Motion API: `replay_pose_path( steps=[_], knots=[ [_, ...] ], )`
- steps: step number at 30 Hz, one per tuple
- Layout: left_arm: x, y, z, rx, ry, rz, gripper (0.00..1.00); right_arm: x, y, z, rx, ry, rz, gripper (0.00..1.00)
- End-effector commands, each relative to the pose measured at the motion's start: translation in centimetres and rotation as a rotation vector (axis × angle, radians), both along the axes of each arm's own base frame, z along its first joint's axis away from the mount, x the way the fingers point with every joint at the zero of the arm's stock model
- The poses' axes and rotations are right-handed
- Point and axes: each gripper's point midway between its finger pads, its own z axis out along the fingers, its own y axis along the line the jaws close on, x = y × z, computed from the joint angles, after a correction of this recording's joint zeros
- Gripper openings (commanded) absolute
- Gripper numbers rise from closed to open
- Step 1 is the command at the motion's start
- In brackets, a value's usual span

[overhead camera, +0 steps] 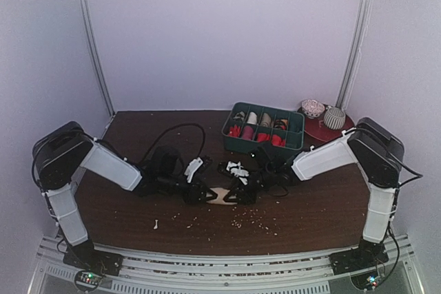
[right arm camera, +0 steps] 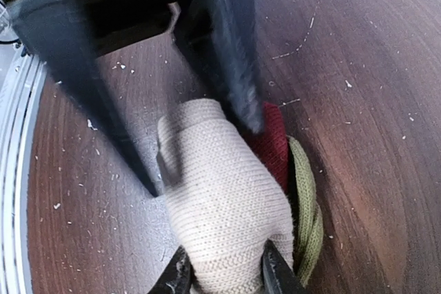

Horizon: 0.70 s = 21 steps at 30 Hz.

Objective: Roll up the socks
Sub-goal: Roll a pair of socks at the center of the board.

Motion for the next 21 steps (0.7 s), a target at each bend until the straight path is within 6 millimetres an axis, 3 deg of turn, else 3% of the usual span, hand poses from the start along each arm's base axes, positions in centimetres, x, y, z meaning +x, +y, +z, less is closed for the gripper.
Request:
replay_pose_path(
  steps=[1, 3, 7, 14, 21],
  knots=[
    [1.2, -0.9, 7.4, -0.265, -0.314, 0.018, 0.59, -6.2, -6.6, -8.9, -0.353, 0.378, -0.068, 0.28],
    [0.8, -0.7, 8.7, -0.317, -0.367, 0.009, 0.68, -6.2, -6.9, -9.1, -0.373, 0.413, -0.092, 0.28],
    [0.1, -1.2, 8.6, -0.331, -0.389, -0.048, 0.73, -6.9, -7.1, -9.3, -0.402, 0.490, -0.105, 0.28],
    [-1.3, -0.7, 4.7, -0.298, -0.294, -0.084, 0.68, -7.0, -7.1, -9.9, -0.444, 0.602, -0.153, 0.28],
    [-1.2, 0.1, 0.5, -0.212, -0.230, -0.038, 0.68, -7.2, -7.2, -10.2, -0.466, 0.636, -0.155, 0.29]
  ],
)
